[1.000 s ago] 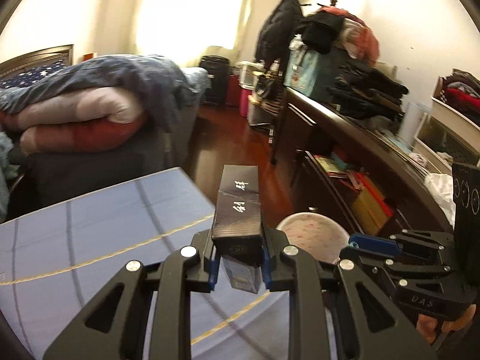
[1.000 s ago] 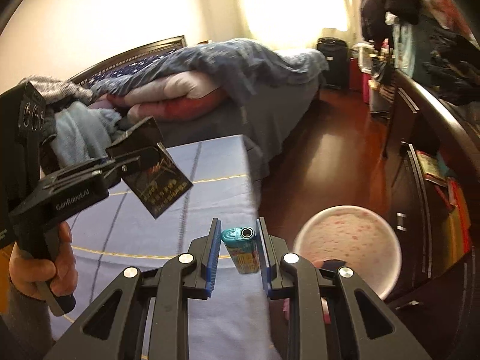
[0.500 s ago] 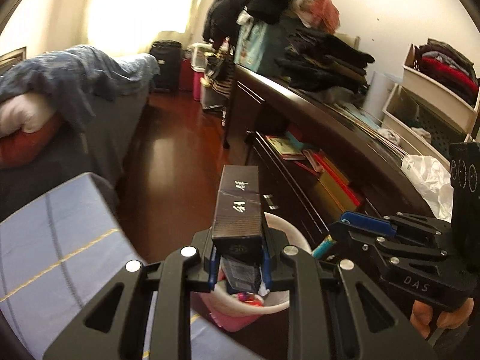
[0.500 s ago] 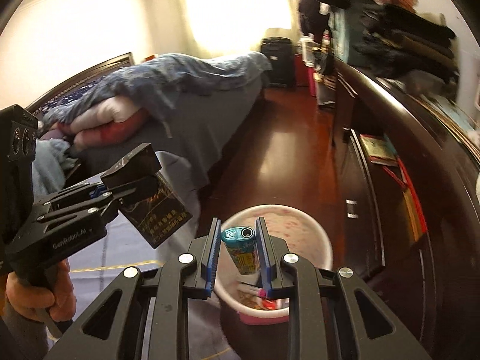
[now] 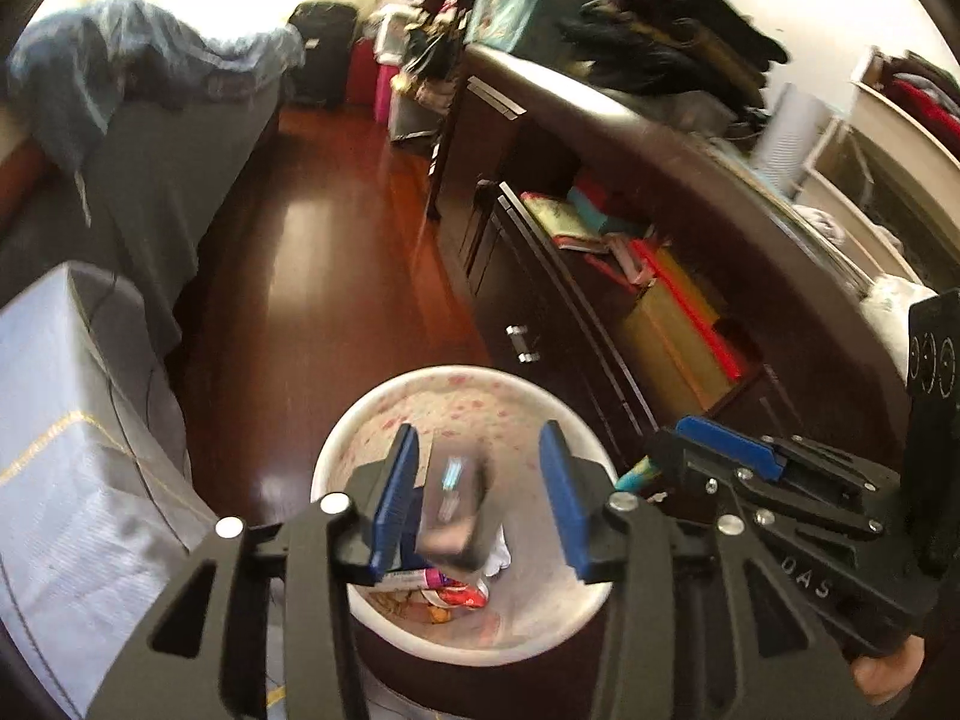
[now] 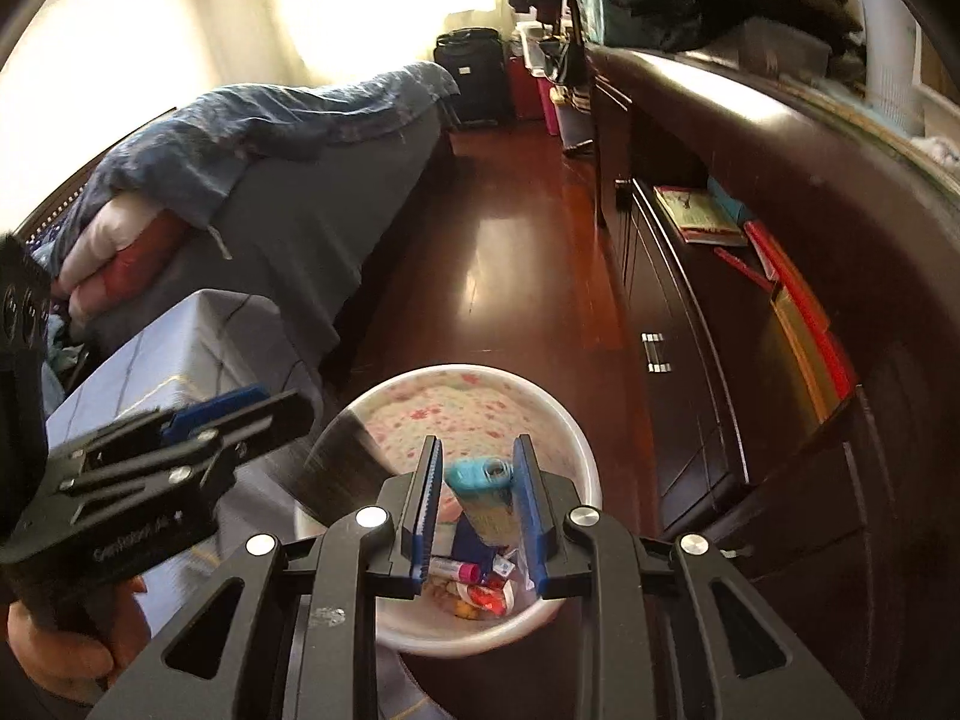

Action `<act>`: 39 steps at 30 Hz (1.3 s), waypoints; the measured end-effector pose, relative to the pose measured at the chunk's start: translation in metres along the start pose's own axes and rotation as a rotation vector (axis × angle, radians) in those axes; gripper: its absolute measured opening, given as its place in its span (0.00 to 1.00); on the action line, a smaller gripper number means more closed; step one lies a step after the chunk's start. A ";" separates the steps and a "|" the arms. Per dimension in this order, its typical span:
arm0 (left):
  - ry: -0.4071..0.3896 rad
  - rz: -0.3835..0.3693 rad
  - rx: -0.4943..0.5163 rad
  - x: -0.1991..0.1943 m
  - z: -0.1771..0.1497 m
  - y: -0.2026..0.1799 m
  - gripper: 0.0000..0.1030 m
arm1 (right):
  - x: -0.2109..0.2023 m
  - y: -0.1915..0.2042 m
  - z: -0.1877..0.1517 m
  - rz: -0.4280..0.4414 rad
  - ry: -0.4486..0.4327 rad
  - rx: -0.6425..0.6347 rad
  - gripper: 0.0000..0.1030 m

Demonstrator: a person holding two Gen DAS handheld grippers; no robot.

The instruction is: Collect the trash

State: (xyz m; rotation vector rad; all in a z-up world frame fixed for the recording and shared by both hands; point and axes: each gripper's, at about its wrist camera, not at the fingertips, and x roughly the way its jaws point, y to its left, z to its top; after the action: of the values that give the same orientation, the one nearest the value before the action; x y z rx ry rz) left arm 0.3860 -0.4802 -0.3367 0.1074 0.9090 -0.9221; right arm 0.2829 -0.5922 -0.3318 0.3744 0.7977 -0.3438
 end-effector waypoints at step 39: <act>-0.236 0.273 -0.177 -0.236 -0.059 0.057 0.87 | -0.122 0.136 -0.044 -0.016 -0.105 -0.127 0.96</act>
State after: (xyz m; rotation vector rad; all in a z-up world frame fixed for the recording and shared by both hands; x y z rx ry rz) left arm 0.3258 -0.2676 -0.2211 -0.0293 0.7315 -0.5839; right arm 0.2351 -0.4332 -0.2426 0.2294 0.7154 -0.3231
